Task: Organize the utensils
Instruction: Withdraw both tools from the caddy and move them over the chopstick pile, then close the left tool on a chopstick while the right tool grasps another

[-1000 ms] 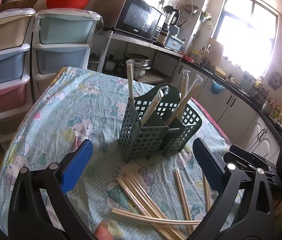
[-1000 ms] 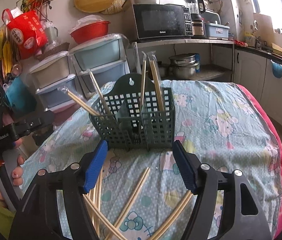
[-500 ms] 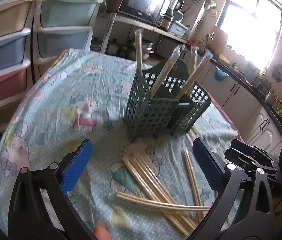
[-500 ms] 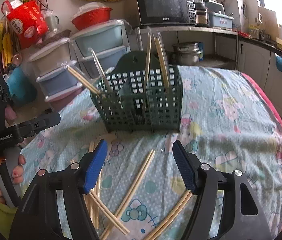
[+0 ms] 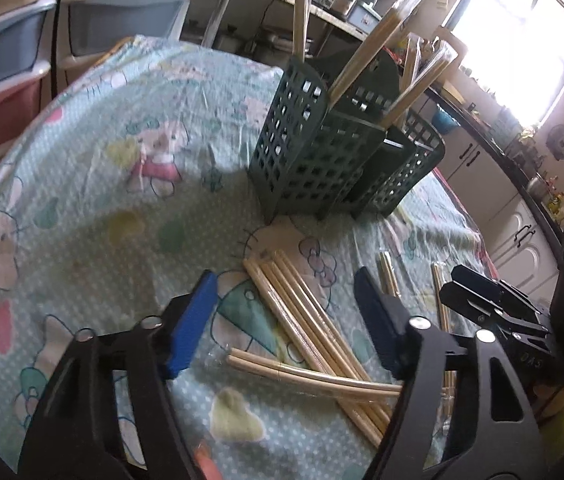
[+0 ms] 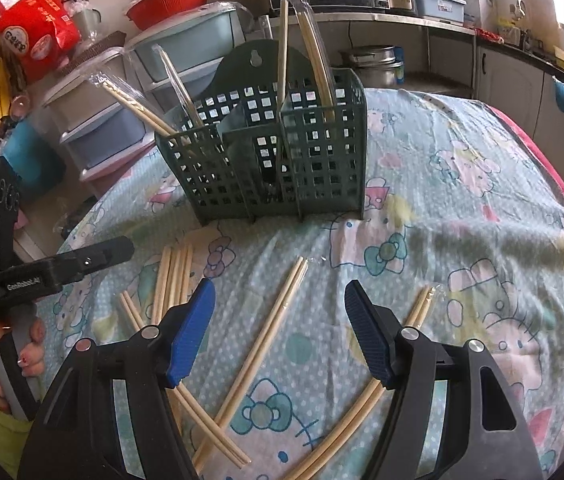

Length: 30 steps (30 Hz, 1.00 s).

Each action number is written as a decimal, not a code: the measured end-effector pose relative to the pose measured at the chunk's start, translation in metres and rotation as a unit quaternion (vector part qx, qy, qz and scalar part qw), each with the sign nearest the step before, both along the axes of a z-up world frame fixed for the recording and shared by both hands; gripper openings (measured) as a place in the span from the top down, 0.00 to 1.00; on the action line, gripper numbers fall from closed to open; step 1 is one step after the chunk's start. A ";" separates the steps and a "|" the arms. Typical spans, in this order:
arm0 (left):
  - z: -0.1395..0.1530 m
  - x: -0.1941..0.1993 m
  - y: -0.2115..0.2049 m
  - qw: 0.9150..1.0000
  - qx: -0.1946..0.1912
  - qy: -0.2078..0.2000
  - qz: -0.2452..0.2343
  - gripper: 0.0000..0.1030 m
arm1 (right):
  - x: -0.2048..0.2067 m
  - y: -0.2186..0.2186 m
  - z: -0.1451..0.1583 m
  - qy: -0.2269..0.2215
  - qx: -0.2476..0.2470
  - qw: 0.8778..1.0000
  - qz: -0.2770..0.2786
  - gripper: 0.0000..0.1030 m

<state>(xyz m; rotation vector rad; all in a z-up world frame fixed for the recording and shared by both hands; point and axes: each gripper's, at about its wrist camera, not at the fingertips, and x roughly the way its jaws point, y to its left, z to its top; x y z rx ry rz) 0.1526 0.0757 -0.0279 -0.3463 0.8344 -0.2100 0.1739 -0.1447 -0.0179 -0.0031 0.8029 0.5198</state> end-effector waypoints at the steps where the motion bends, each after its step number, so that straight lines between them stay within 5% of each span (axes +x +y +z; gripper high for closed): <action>1: -0.002 0.001 0.000 1.000 -0.002 0.003 -0.001 0.51 | 0.001 0.000 -0.001 0.002 -0.001 1.000 0.000 0.39; 5: -0.011 0.010 0.004 1.000 -0.020 0.022 -0.004 0.69 | 0.006 0.002 -0.007 0.009 -0.006 1.000 0.001 0.43; 15: -0.036 0.037 0.025 0.994 -0.082 0.068 0.019 0.75 | 0.020 0.013 -0.020 0.024 -0.029 0.999 0.008 0.51; 30: -0.043 0.047 0.028 0.995 -0.071 0.071 0.020 0.91 | 0.066 0.031 -0.039 0.084 -0.036 0.996 -0.008 0.60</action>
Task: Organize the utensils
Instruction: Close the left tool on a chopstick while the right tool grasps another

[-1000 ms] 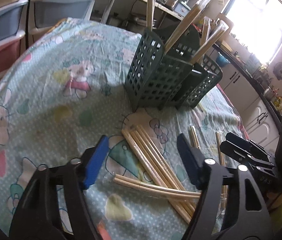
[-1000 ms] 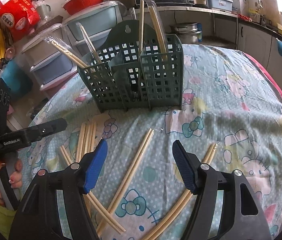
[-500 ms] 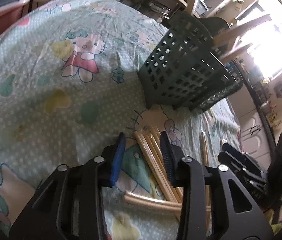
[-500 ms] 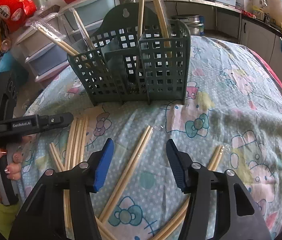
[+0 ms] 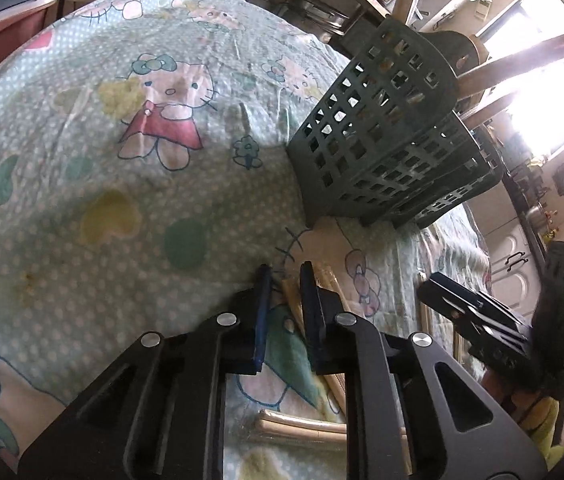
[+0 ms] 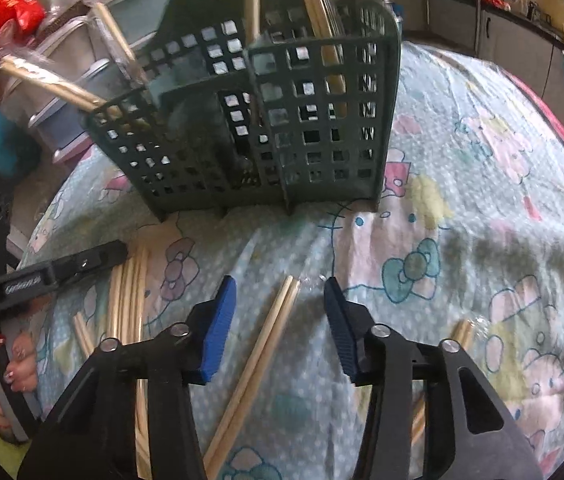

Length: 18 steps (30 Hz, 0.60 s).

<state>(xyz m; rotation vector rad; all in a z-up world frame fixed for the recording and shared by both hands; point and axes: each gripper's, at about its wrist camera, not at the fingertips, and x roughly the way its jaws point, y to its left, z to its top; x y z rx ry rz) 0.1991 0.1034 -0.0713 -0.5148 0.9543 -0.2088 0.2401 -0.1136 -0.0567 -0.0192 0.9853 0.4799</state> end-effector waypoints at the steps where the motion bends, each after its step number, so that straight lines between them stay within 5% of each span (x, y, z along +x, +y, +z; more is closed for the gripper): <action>1: 0.000 0.000 0.000 1.000 0.001 0.000 0.000 0.91 | 0.004 0.000 -0.002 0.007 0.003 1.000 -0.004 0.62; 10: 0.021 -0.010 0.001 0.999 0.014 -0.034 0.008 0.94 | 0.018 0.006 -0.005 0.006 -0.015 1.000 -0.025 0.89; 18: 0.058 -0.024 0.009 0.996 0.023 -0.087 0.026 0.94 | 0.008 -0.025 0.020 -0.027 0.040 0.998 -0.048 0.91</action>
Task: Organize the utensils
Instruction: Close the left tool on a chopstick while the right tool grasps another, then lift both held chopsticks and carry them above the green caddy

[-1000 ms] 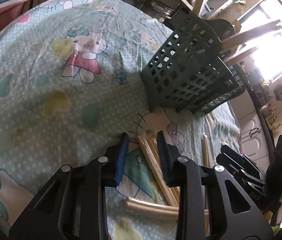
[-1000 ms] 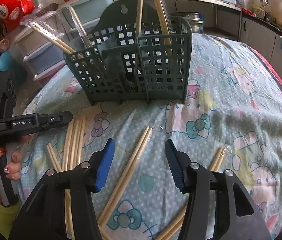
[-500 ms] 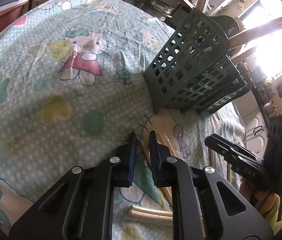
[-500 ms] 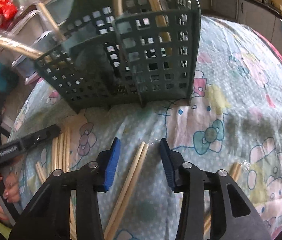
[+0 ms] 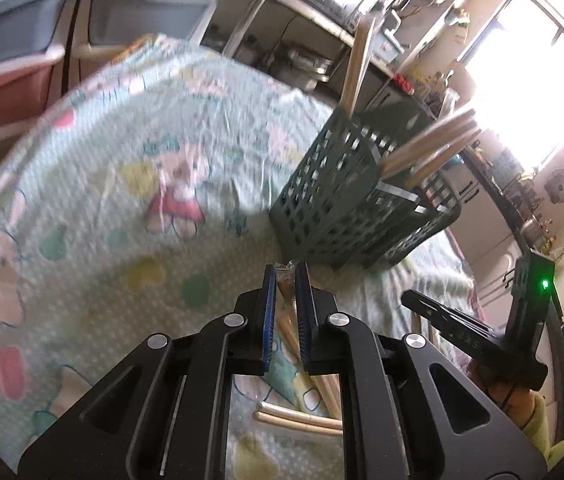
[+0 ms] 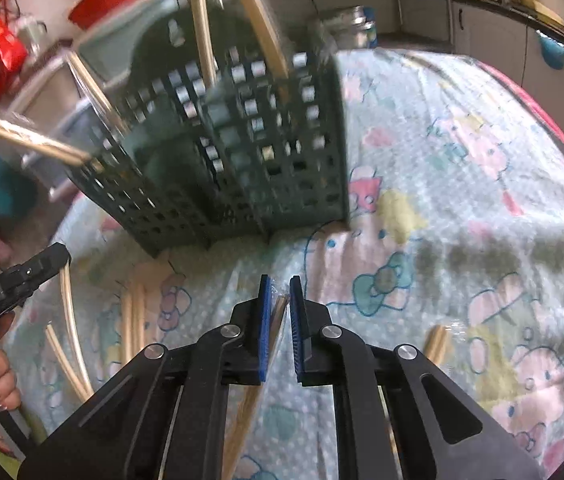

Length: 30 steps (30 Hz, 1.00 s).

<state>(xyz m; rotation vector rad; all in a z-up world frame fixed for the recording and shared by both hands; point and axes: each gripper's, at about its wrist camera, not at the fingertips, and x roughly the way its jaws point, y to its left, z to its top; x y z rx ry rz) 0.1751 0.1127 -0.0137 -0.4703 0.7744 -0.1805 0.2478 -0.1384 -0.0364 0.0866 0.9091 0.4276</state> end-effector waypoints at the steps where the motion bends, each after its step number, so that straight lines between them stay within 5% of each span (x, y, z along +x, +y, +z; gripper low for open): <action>1: 0.006 -0.001 0.001 1.000 0.004 -0.008 0.003 0.94 | -0.002 -0.004 0.006 -0.009 0.004 1.000 -0.002 0.91; 17: 0.068 -0.012 -0.013 0.996 0.016 -0.090 -0.008 0.94 | -0.043 -0.059 0.078 -0.124 0.047 0.990 -0.044 0.93; 30: 0.096 -0.020 -0.050 0.990 0.026 -0.129 -0.052 0.94 | -0.066 -0.066 0.101 -0.156 0.073 0.984 -0.051 0.94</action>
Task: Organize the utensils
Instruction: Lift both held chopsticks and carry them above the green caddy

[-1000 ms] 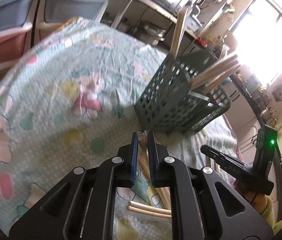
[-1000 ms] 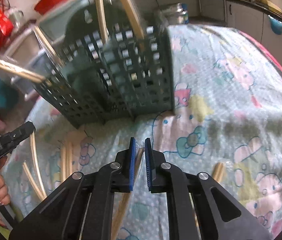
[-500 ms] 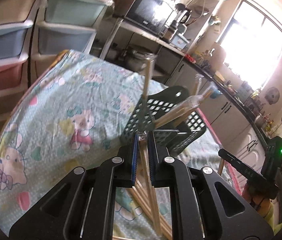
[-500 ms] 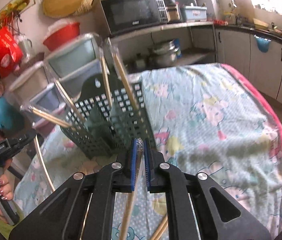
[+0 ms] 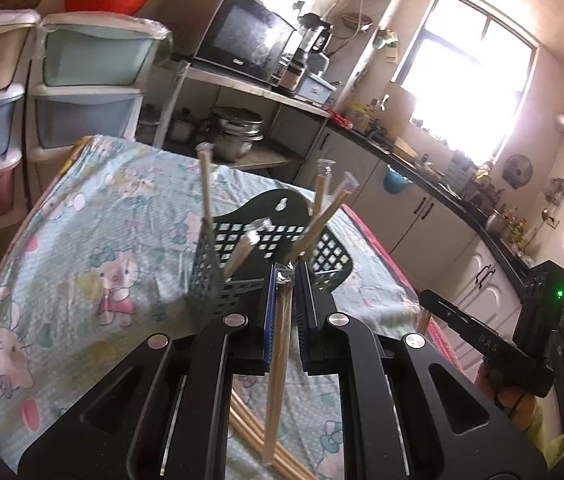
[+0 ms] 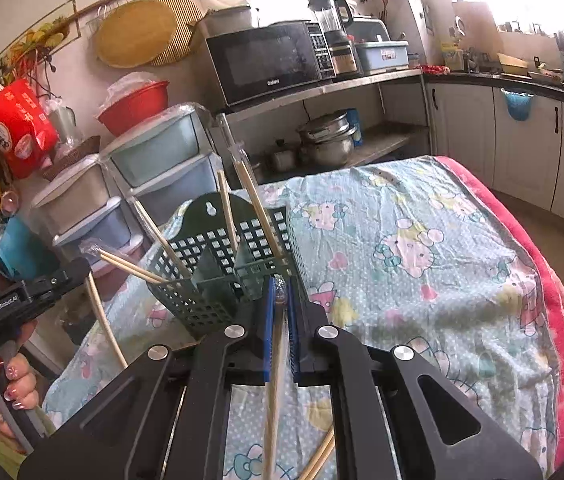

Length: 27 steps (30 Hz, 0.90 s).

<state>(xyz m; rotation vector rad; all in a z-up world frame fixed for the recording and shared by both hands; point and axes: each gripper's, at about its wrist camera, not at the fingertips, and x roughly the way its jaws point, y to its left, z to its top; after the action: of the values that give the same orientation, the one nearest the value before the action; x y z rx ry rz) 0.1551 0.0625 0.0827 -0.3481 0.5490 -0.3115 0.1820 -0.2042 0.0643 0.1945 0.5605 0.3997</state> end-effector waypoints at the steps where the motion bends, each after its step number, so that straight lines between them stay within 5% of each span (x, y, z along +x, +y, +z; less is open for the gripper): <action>1: 0.001 0.000 -0.001 1.000 0.001 -0.002 -0.002 0.94 | -0.002 0.000 0.003 -0.004 0.002 1.000 0.000 0.94; 27: 0.052 0.023 -0.066 0.995 0.042 -0.058 -0.071 0.94 | -0.015 -0.021 0.053 -0.089 0.030 0.995 -0.036 0.94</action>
<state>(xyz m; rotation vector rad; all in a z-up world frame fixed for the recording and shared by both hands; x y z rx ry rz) 0.1778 -0.0034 0.1342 -0.2093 0.4716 -0.4414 0.1670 -0.2253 0.1173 0.2339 0.3643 0.3606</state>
